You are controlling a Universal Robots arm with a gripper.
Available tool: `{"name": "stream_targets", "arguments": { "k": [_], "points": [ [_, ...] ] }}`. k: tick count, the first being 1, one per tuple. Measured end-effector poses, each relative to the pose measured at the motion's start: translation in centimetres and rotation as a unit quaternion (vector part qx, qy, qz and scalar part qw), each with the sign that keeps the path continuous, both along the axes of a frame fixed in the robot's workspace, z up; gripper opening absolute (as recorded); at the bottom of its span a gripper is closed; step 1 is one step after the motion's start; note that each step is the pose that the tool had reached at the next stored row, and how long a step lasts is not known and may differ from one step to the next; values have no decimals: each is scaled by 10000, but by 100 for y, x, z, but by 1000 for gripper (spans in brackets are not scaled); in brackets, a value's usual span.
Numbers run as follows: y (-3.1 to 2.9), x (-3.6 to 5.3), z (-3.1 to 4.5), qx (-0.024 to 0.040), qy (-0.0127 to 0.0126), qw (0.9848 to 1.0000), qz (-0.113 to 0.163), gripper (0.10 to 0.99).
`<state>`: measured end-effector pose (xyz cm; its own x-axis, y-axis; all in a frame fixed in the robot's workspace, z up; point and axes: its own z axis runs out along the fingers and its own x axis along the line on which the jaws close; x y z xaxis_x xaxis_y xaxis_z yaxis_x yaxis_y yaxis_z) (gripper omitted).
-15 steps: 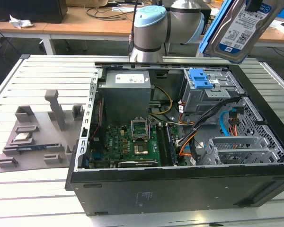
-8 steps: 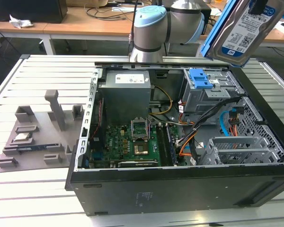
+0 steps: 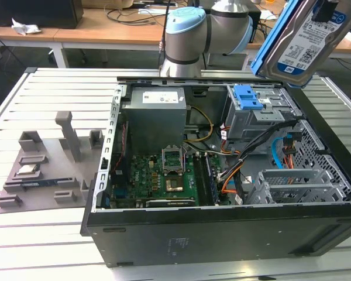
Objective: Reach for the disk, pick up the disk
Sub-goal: 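Pick up the disk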
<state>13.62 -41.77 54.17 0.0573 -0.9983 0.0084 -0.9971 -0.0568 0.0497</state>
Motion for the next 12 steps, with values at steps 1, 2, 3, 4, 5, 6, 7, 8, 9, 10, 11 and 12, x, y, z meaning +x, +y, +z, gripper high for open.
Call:
{"name": "stream_targets", "arguments": {
  "k": [1, 2, 3, 4, 5, 6, 7, 8, 9, 10, 11, 12],
  "points": [
    [-38, 0, 0, 0, 0, 10000, 0, 365],
    [-59, 0, 0, 0, 0, 10000, 0, 365],
    [-73, 0, 0, 0, 0, 10000, 0, 365],
    [-94, 0, 0, 0, 0, 10000, 0, 365],
    [-109, 0, 0, 0, 0, 10000, 0, 365],
    [-135, 0, -1, 0, 0, 10000, 0, 365],
    [-149, 0, 0, 0, 0, 10000, 0, 365],
    [-164, 0, -1, 0, 0, 10000, 0, 365],
    [-191, 0, -1, 0, 0, 10000, 0, 365],
    [-219, 0, -1, 0, 0, 10000, 0, 365],
    [-237, 0, -1, 0, 0, 10000, 0, 365],
    [-251, 0, -1, 0, 0, 10000, 0, 365]
  ]
}}
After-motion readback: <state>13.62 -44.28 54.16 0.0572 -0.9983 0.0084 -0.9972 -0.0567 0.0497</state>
